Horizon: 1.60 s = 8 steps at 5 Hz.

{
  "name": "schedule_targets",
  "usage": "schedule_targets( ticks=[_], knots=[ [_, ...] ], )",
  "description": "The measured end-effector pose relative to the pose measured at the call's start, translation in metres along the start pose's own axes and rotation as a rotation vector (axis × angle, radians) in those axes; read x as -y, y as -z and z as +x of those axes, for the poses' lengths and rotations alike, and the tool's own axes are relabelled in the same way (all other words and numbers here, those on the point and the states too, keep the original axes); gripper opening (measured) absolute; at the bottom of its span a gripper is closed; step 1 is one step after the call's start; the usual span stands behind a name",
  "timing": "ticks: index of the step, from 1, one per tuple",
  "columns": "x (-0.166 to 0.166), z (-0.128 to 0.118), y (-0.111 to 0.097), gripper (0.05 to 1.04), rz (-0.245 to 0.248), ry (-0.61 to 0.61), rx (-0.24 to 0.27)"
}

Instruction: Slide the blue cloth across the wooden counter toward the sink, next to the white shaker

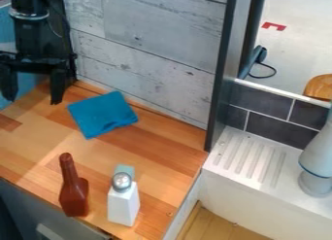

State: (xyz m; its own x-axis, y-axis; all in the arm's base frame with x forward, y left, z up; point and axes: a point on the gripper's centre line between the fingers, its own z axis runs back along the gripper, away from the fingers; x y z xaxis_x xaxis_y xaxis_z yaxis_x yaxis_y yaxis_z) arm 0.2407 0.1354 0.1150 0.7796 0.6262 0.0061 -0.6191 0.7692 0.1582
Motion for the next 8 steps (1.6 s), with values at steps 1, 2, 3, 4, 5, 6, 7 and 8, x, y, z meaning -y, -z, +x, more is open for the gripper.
schedule_targets(
  ticks=[1,2,3,4,5,6,7,8],
  knots=[
    [0.001,-0.001,0.009,1.003,0.007,0.003,-0.031],
    [0.012,0.028,0.046,1.003,0.035,-0.003,-0.102],
    [0.019,0.055,0.070,1.003,0.071,-0.021,-0.129],
    [0.026,0.080,0.081,1.003,0.059,0.004,-0.047],
    [0.044,0.097,0.085,1.003,-0.055,0.109,0.074],
    [0.055,0.103,0.091,1.003,-0.120,0.172,0.167],
    [0.060,0.111,0.089,1.003,-0.139,0.194,0.222],
    [0.064,0.127,0.093,1.003,-0.131,0.211,0.273]
  ],
)
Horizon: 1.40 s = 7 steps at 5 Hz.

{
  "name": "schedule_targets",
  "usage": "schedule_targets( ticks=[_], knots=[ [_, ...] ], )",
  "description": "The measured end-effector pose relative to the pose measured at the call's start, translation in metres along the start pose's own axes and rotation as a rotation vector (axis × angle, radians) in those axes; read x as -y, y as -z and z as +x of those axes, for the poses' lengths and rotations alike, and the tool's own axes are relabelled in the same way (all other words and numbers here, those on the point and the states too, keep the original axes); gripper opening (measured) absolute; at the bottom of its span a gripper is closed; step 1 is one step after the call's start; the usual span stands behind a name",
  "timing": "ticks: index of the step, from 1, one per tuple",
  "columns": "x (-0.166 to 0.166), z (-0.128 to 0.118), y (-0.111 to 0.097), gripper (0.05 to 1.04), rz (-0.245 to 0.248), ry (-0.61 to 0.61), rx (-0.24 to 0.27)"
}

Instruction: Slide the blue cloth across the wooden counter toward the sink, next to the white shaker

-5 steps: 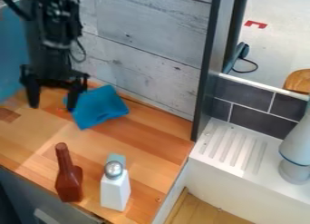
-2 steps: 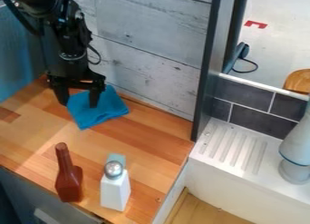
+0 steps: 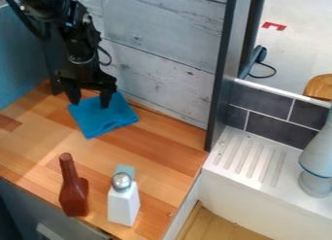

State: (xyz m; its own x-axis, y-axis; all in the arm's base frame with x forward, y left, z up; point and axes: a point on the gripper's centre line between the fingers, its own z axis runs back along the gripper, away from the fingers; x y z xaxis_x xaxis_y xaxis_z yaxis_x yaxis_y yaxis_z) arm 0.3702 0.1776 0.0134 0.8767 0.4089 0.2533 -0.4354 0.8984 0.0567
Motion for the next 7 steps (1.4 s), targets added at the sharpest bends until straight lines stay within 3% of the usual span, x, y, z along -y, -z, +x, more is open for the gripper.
schedule_targets(
  ticks=[1,2,4,6,7],
  knots=[
    [-0.002,0.008,0.005,1.003,0.015,0.003,0.011],
    [-0.005,0.007,0.017,1.003,0.042,0.000,-0.012],
    [0.016,-0.002,0.029,1.003,0.042,0.057,-0.051],
    [0.028,-0.024,0.029,1.003,0.012,0.125,-0.072],
    [0.049,-0.042,0.024,1.003,-0.030,0.193,-0.088]
  ],
)
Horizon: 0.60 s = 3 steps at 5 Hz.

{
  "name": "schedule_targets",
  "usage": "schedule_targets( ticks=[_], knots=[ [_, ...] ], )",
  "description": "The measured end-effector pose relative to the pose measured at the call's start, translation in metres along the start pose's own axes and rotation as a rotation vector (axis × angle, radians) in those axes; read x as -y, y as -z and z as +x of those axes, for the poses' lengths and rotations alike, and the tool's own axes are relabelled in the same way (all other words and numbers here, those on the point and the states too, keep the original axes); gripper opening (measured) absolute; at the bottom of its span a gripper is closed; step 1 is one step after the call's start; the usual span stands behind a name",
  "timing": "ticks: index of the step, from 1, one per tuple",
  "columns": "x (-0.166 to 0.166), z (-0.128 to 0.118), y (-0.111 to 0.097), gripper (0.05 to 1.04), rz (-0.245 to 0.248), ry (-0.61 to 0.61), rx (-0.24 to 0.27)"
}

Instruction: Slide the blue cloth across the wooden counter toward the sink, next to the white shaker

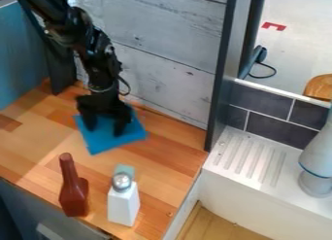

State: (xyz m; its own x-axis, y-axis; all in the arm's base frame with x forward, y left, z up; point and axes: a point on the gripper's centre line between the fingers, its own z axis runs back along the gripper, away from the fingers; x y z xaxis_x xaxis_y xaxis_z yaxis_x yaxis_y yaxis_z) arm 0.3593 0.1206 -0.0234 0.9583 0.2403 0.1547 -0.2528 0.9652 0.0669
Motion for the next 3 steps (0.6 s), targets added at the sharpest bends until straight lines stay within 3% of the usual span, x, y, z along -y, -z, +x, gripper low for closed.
schedule_targets(
  ticks=[3],
  knots=[
    [0.057,-0.022,-0.006,1.003,-0.121,0.121,-0.030]
  ],
)
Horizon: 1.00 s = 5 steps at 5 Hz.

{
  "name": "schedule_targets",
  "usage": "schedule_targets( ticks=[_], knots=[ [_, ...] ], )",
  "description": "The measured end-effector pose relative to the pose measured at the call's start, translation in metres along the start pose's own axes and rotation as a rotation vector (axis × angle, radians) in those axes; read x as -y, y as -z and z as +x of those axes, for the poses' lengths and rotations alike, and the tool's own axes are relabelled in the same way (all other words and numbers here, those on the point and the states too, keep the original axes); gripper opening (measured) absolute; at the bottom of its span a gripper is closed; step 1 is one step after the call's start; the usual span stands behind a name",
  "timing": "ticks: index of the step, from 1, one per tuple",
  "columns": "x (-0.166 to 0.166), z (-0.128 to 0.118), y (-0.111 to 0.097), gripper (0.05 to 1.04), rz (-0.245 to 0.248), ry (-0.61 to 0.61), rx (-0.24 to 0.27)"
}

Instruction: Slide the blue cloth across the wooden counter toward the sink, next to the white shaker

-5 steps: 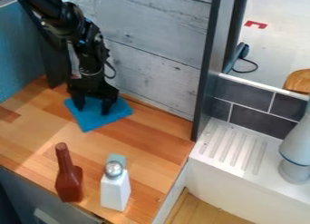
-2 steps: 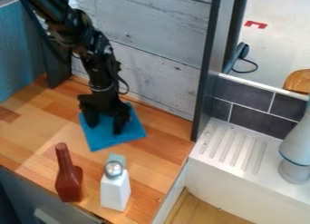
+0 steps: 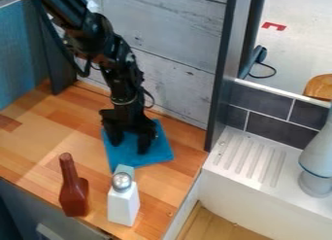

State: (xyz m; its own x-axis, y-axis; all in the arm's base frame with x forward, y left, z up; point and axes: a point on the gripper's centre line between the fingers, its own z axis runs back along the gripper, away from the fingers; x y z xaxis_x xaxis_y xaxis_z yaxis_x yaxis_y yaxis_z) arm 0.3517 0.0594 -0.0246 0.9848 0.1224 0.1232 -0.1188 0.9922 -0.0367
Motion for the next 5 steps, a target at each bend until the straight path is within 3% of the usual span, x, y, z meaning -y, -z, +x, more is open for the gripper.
schedule_targets(
  ticks=[3,5],
  knots=[
    [0.035,-0.006,0.000,1.001,-0.032,0.060,-0.006],
    [0.037,-0.005,-0.041,1.001,-0.063,0.038,0.060]
  ],
)
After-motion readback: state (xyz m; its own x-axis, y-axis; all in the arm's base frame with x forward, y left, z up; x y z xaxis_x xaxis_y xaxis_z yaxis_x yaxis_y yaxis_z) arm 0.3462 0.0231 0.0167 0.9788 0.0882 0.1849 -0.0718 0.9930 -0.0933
